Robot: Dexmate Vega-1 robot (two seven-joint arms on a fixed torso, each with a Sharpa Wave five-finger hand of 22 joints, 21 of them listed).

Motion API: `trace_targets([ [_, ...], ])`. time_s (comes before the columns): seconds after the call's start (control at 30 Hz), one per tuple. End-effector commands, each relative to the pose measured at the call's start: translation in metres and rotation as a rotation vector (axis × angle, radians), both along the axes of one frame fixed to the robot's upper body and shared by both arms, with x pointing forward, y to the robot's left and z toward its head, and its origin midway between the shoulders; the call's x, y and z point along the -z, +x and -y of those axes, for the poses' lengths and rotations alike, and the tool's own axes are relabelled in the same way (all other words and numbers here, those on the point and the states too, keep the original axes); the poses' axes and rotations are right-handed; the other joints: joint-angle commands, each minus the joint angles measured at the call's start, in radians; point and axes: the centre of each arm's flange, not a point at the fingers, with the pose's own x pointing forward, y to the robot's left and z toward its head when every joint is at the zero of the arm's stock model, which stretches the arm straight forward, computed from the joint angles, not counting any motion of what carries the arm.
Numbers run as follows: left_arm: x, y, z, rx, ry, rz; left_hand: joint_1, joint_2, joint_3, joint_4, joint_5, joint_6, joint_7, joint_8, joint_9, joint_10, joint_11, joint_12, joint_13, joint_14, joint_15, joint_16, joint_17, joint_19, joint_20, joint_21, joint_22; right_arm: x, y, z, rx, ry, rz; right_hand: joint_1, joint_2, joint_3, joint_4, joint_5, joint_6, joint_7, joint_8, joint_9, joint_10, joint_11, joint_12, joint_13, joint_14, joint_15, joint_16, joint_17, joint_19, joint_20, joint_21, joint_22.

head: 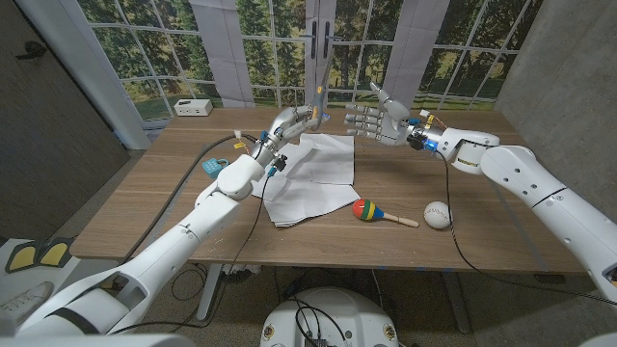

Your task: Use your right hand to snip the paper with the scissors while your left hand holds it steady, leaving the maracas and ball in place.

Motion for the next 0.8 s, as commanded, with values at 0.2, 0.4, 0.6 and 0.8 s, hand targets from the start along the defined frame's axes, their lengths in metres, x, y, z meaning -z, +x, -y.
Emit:
trace_targets([
  [0.2,0.006,0.006,-0.004,0.089,-0.077,-0.102,-0.030,-0.022,0.025,-0.005,-0.002,-0.012,-0.012,0.049,0.189,-0.208,0.020,-0.214,-0.150,-0.103,-0.104,-0.123,-0.070,-0.031,0.003,0.008,0.004,0.001,0.006,0.008,0.023,0.025,-0.007,-0.005,0.004,-0.007,0.002,0.009,0.014,0.000,0.004,0.000,0.009,0.000,-0.005,-0.001,0.006,-0.019,0.007,-0.003,0.000,0.003,-0.008,0.003],
  [0.4,0.007,0.010,-0.003,0.140,-0.083,-0.141,-0.040,-0.038,0.024,-0.008,-0.003,-0.011,-0.008,0.059,0.174,-0.247,0.047,-0.290,-0.212,-0.167,-0.090,-0.176,-0.113,-0.049,0.000,0.005,0.001,0.000,0.006,0.010,0.033,0.026,-0.008,-0.004,0.008,-0.008,-0.001,0.011,0.015,0.000,0.003,-0.001,0.004,0.009,-0.011,-0.004,0.005,-0.019,0.008,-0.008,0.001,0.004,-0.013,0.003],
  [0.6,0.007,0.014,-0.003,0.174,-0.084,-0.160,-0.056,-0.027,0.032,0.000,0.000,-0.027,-0.018,0.070,0.163,-0.106,0.011,-0.310,-0.285,-0.100,-0.127,-0.175,-0.156,-0.053,-0.003,0.007,-0.006,-0.001,0.007,0.009,0.037,0.022,-0.012,-0.002,0.011,-0.008,-0.003,0.013,0.015,0.000,0.003,-0.002,0.003,0.005,-0.015,-0.007,0.002,-0.017,0.007,-0.011,0.002,0.004,-0.018,0.004],
  [0.8,0.007,0.018,-0.001,0.223,-0.076,-0.182,-0.065,-0.037,0.031,-0.002,0.004,-0.047,-0.009,0.076,0.159,-0.079,0.005,-0.350,-0.333,-0.116,-0.136,-0.202,-0.190,-0.052,-0.013,0.005,-0.013,-0.001,0.008,0.008,0.035,0.024,-0.014,0.001,0.015,-0.008,-0.005,0.014,0.015,0.000,0.003,-0.003,0.001,0.007,-0.018,-0.009,0.001,-0.015,0.008,-0.014,0.003,0.004,-0.022,0.004],
])
